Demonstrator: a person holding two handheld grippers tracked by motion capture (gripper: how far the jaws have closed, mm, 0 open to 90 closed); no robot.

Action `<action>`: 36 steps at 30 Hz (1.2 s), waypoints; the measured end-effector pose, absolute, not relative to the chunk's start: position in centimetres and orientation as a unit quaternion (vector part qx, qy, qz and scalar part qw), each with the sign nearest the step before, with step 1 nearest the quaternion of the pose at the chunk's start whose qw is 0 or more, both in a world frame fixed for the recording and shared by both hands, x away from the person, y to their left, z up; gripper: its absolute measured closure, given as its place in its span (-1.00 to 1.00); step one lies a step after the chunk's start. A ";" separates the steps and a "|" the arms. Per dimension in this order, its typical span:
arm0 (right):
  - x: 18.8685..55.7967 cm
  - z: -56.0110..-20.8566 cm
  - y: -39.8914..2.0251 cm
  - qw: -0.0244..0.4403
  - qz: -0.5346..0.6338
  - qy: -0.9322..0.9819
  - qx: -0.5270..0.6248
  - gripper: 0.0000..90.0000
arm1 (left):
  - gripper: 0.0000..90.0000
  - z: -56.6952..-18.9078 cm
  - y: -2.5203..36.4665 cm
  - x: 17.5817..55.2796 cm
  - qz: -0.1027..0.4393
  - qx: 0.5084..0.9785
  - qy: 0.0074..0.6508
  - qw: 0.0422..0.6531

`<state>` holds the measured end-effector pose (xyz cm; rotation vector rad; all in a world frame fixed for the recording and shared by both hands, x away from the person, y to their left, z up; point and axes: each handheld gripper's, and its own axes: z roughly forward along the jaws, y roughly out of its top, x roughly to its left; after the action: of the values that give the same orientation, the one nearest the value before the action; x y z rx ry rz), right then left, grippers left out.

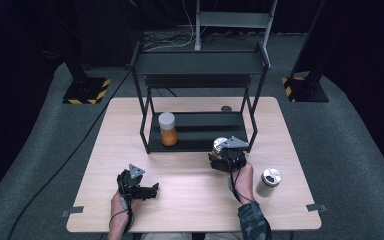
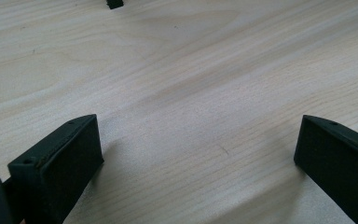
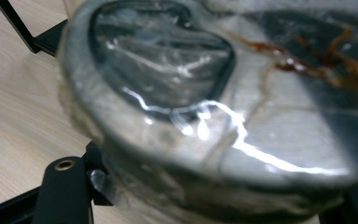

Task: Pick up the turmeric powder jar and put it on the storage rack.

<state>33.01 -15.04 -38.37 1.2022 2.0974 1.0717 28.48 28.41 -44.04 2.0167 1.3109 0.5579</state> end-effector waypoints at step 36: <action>35.3 -38.0 -14.3 0.243 0.389 0.771 0.442 -0.33 | -0.99 -44.0 28.4 28.5 0.214 0.771 0.501 0.330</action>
<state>35.32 -14.33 -37.95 1.2084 2.1058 1.0632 28.47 28.40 -44.03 2.0174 1.3103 0.5589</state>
